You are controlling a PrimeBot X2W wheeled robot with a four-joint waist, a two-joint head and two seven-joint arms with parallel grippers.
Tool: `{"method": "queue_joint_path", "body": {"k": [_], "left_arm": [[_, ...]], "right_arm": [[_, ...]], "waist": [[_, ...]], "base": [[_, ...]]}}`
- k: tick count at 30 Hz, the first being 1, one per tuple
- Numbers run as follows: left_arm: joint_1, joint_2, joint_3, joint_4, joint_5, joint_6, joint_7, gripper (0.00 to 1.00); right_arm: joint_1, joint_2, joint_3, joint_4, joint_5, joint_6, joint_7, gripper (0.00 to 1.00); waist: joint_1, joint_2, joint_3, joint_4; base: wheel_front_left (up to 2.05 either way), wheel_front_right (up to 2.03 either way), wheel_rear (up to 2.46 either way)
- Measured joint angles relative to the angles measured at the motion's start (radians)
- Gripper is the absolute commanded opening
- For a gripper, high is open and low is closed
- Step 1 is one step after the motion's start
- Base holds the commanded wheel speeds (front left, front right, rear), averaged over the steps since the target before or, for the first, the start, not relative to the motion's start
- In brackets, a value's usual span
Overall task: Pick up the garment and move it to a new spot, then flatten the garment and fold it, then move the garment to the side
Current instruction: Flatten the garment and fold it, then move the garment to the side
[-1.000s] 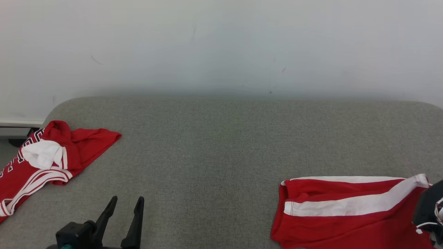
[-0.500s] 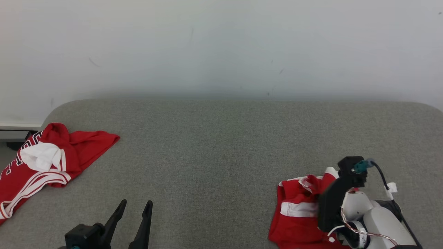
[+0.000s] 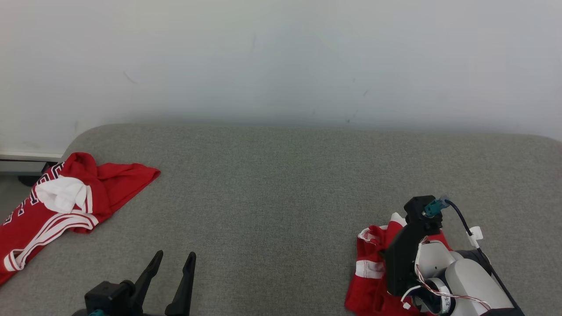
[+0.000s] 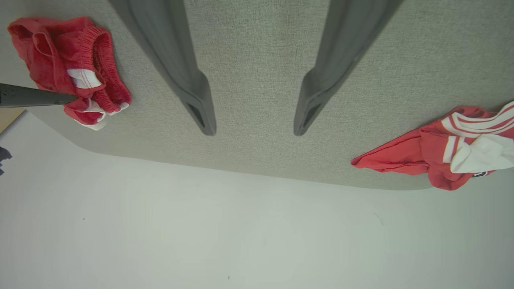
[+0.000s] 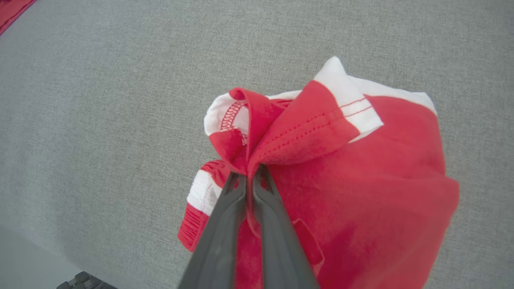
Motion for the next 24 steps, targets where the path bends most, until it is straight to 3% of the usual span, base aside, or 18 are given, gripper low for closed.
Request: {"method": "queue_joint_path", "body": {"k": [1, 2, 3, 12, 14, 17, 20, 24], "left_arm": [[0.0, 0.003, 0.002, 0.0, 0.0, 0.0, -0.002, 1.0], [0.001, 0.004, 0.005, 0.0, 0.0, 0.0, -0.002, 1.0], [0.001, 0.005, 0.007, 0.0, 0.0, 0.0, -0.002, 1.0], [0.001, 0.005, 0.012, -0.001, -0.001, 0.001, -0.004, 1.0], [0.002, 0.005, 0.012, -0.001, -0.001, 0.001, -0.004, 1.0], [0.002, 0.005, 0.012, -0.003, -0.001, 0.002, -0.011, 1.0], [0.004, 0.005, 0.012, -0.009, -0.001, 0.005, -0.011, 1.0], [0.007, 0.007, 0.013, -0.017, -0.001, 0.009, -0.011, 1.0]], "right_arm": [[0.0, 0.001, 0.002, -0.002, 0.0, 0.0, 0.006, 0.0], [0.001, 0.001, 0.003, -0.006, 0.001, 0.0, 0.01, 0.6], [0.001, 0.002, 0.003, -0.013, 0.007, 0.0, 0.01, 1.0], [-0.001, 0.012, -0.015, -0.101, 0.041, 0.0, 0.0, 1.0], [-0.001, 0.009, -0.026, -0.126, 0.04, -0.013, -0.003, 1.0], [0.007, -0.04, -0.044, -0.152, 0.007, -0.036, -0.004, 1.0], [0.062, -0.132, -0.1, -0.157, -0.036, -0.067, -0.003, 1.0], [0.108, -0.164, -0.141, -0.139, -0.043, -0.075, 0.007, 1.0]], "waist": [[0.0, 0.0, 0.0, 0.001], [0.0, 0.0, 0.0, 0.001], [0.0, 0.0, 0.0, 0.002], [0.0, 0.0, -0.001, -0.004], [0.0, 0.0, -0.002, -0.007], [0.0, 0.0, -0.002, -0.012], [0.0, 0.0, 0.0, -0.019], [0.0, 0.0, 0.005, -0.023]], "base": [[0.0, 0.0, 0.0], [0.0, 0.0, 0.0], [0.0, 0.0, 0.0], [0.0, 0.0, 0.0], [0.0, 0.0, 0.0], [0.0, 0.0, 0.0], [0.0, 0.0, 0.0], [0.0, 0.0, 0.0]]}}
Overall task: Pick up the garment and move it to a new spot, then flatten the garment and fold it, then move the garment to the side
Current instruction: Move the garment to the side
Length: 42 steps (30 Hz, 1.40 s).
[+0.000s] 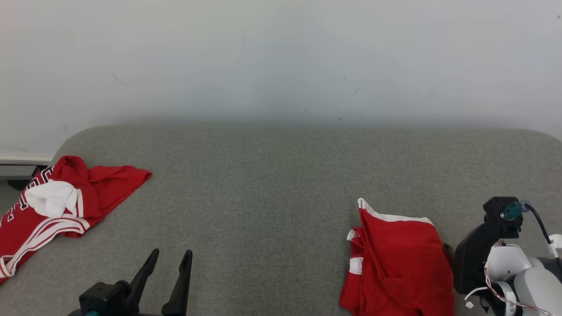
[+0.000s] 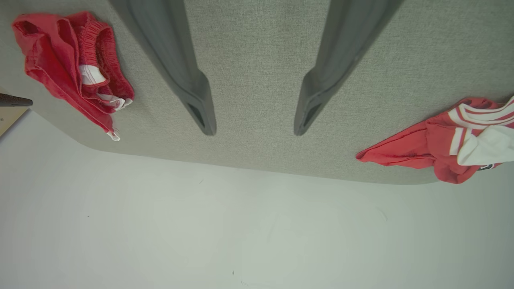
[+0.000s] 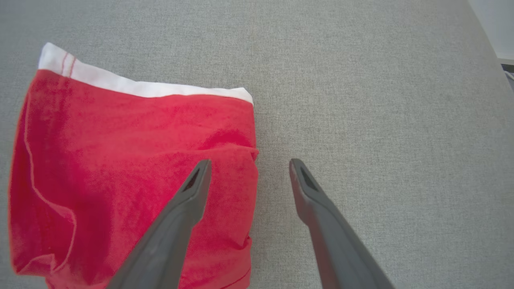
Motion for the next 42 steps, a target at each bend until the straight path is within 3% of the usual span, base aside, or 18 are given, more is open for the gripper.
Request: {"method": "queue_joint_path", "body": {"k": [23, 33, 34, 35, 36, 37, 38, 42], "left_arm": [[-0.017, 0.006, -0.011, -0.012, 0.003, -0.009, 0.012, 1.0], [-0.024, 0.005, -0.011, -0.012, 0.005, -0.007, 0.012, 1.0], [-0.028, 0.005, -0.01, -0.012, 0.005, -0.007, 0.012, 1.0], [-0.029, 0.005, -0.008, -0.012, 0.005, -0.007, 0.012, 1.0], [-0.029, 0.005, -0.007, -0.012, 0.005, -0.007, 0.012, 1.0], [-0.029, 0.005, -0.006, -0.012, 0.006, -0.007, 0.012, 1.0], [-0.029, 0.005, -0.005, -0.011, 0.008, -0.007, 0.012, 1.0], [-0.029, 0.005, -0.005, -0.011, 0.01, -0.007, 0.012, 1.0]], "right_arm": [[-0.021, 0.095, -0.099, 0.209, 0.09, -0.02, -0.012, 1.0], [-0.036, 0.094, -0.118, 0.296, 0.105, -0.02, -0.039, 1.0], [-0.04, 0.094, -0.12, 0.304, 0.108, -0.02, -0.042, 0.92], [-0.045, 0.094, -0.122, 0.311, 0.11, -0.02, -0.046, 0.46], [-0.05, 0.093, -0.123, 0.317, 0.112, -0.02, -0.047, 0.35], [-0.052, 0.093, -0.123, 0.322, 0.112, -0.02, -0.049, 0.35], [-0.054, 0.093, -0.124, 0.328, 0.112, -0.02, -0.055, 0.0], [-0.068, 0.091, -0.124, 0.352, 0.112, -0.021, -0.064, 0.0]], "waist": [[0.0, 0.0, 0.05, 0.04], [0.0, 0.0, 0.053, 0.05], [0.0, 0.0, 0.053, 0.051], [0.0, 0.0, 0.053, 0.052], [0.0, 0.0, 0.053, 0.052], [0.0, 0.0, 0.053, 0.052], [0.0, 0.0, 0.052, 0.053], [0.0, 0.0, 0.051, 0.055]], "base": [[0.0, 0.0, 0.0], [0.0, 0.0, 0.0], [0.0, 0.0, 0.0], [0.0, 0.0, 0.0], [0.0, 0.0, 0.0], [0.0, 0.0, 0.0], [0.0, 0.0, 0.0], [0.0, 0.0, 0.0]]}}
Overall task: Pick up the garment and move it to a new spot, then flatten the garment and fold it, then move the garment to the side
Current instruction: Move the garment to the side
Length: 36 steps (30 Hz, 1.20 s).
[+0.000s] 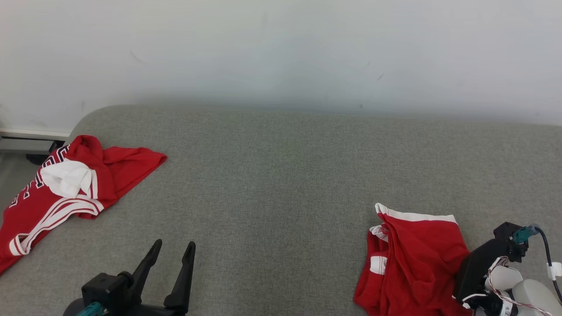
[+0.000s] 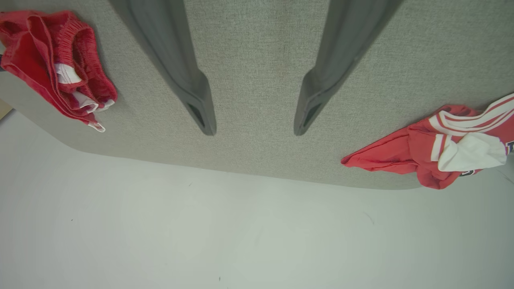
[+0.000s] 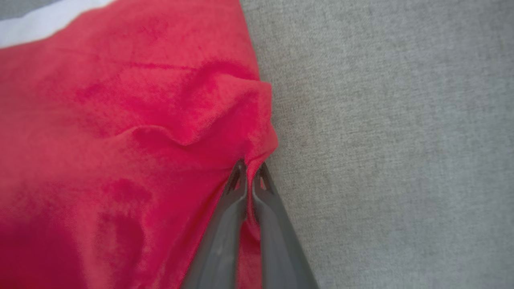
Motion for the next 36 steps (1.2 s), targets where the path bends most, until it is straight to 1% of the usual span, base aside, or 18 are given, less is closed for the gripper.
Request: {"method": "queue_joint_path", "body": {"k": [4, 8, 10, 13, 16, 24, 30, 32, 36], "left_arm": [[0.0, -0.002, -0.004, 0.001, 0.0, 0.0, 0.0, 1.0], [0.0, -0.002, -0.006, 0.002, 0.0, 0.0, 0.0, 1.0], [0.0, -0.002, -0.006, 0.003, 0.0, 0.0, 0.0, 1.0], [0.0, -0.001, -0.006, 0.003, 0.0, 0.0, 0.0, 1.0], [0.0, -0.001, -0.006, 0.003, 0.0, 0.0, 0.0, 1.0], [0.0, 0.005, -0.012, -0.013, 0.0, -0.002, 0.001, 1.0], [-0.001, 0.019, -0.012, -0.027, 0.001, -0.003, 0.008, 1.0], [-0.004, 0.022, -0.014, -0.034, 0.004, -0.003, 0.012, 1.0], [-0.017, 0.029, -0.02, -0.045, 0.023, -0.011, 0.021, 1.0]], "right_arm": [[-0.008, -0.007, 0.016, 0.012, -0.008, 0.002, -0.008, 0.0], [-0.029, -0.029, 0.04, 0.012, -0.03, 0.02, -0.009, 0.0], [-0.047, -0.06, 0.057, 0.001, -0.062, 0.031, -0.012, 0.0], [-0.08, -0.116, 0.061, -0.016, -0.094, 0.035, -0.027, 0.0], [-0.103, -0.178, 0.058, -0.017, -0.131, 0.034, -0.036, 0.0], [-0.106, -0.35, 0.005, 0.0, -0.194, 0.021, -0.065, 0.0], [-0.106, -0.424, -0.021, 0.006, -0.236, 0.016, -0.106, 0.0], [-0.104, -0.439, -0.034, 0.012, -0.238, 0.009, -0.117, 0.0], [-0.085, -0.455, -0.056, 0.023, -0.252, 0.007, -0.144, 0.0]], "waist": [[0.0, 0.0, -0.002, 0.003], [0.0, 0.0, -0.004, 0.005], [0.0, 0.0, -0.005, 0.006], [0.0, 0.0, -0.007, 0.007], [0.0, 0.0, -0.008, 0.006], [0.0, 0.0, 0.008, 0.013], [0.0, 0.0, 0.035, 0.023], [0.0, 0.0001, 0.044, 0.028], [0.0, 0.0001, 0.066, 0.04]], "base": [[0.0, 0.0, 0.0], [0.0, 0.0, 0.0], [0.0, 0.0, 0.0], [0.0, 0.0, 0.0], [0.0, 0.0, 0.0], [0.0, 0.0, 0.0], [0.0, 0.0, 0.0], [0.0, 0.0, 0.0], [0.0, 0.0, 0.0]]}}
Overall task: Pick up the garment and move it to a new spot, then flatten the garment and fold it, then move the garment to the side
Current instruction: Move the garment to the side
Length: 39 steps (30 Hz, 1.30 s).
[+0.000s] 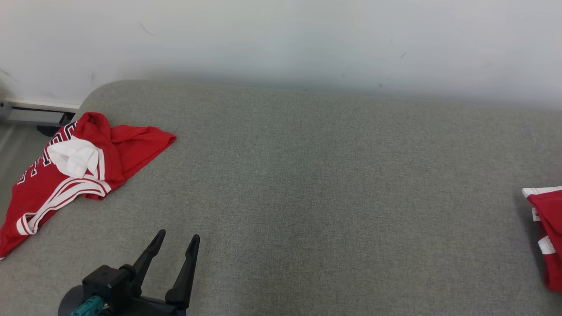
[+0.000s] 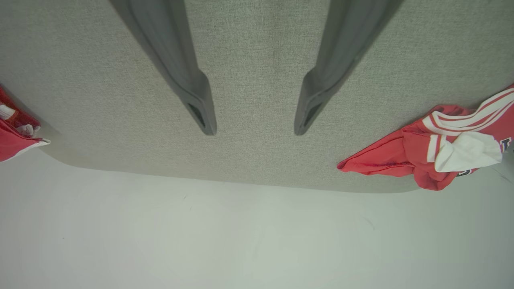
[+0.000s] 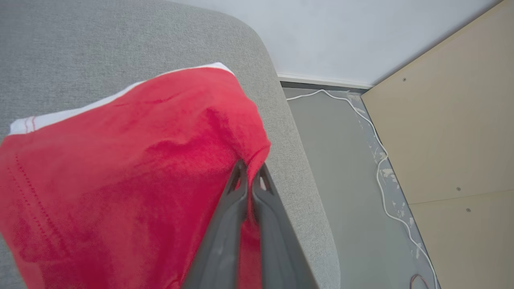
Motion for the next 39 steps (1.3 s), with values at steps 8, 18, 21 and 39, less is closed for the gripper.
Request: {"method": "queue_joint_path", "body": {"k": [8, 18, 21, 39], "left_arm": [[-0.007, 0.009, 0.001, -0.021, 0.005, 0.0, 0.012, 1.0], [-0.043, -0.002, 0.0, 0.004, 0.005, -0.001, 0.013, 1.0], [-0.045, -0.01, -0.003, 0.015, 0.004, -0.001, 0.013, 1.0], [0.011, -0.007, 0.056, 0.051, -0.004, 0.016, -0.047, 1.0]], "right_arm": [[0.032, -0.036, -0.062, 0.021, -0.048, -0.016, -0.046, 0.31], [-0.07, 0.019, -0.03, 0.089, -0.054, -0.016, -0.126, 1.0], [-0.105, 0.02, -0.021, 0.109, -0.05, 0.002, -0.157, 1.0], [0.042, 0.414, 0.107, -0.148, 0.081, 0.189, -0.527, 1.0]], "waist": [[0.0, 0.0, 0.051, 0.026], [-0.0001, 0.0, 0.062, 0.034], [-0.0001, 0.0, 0.05, 0.03], [-0.0002, -0.0002, -0.073, -0.029]], "base": [[0.0, 0.0, 0.0], [0.0, 0.0, 0.0], [0.0, 0.0, 0.0], [0.0, 0.0, 0.0]]}}
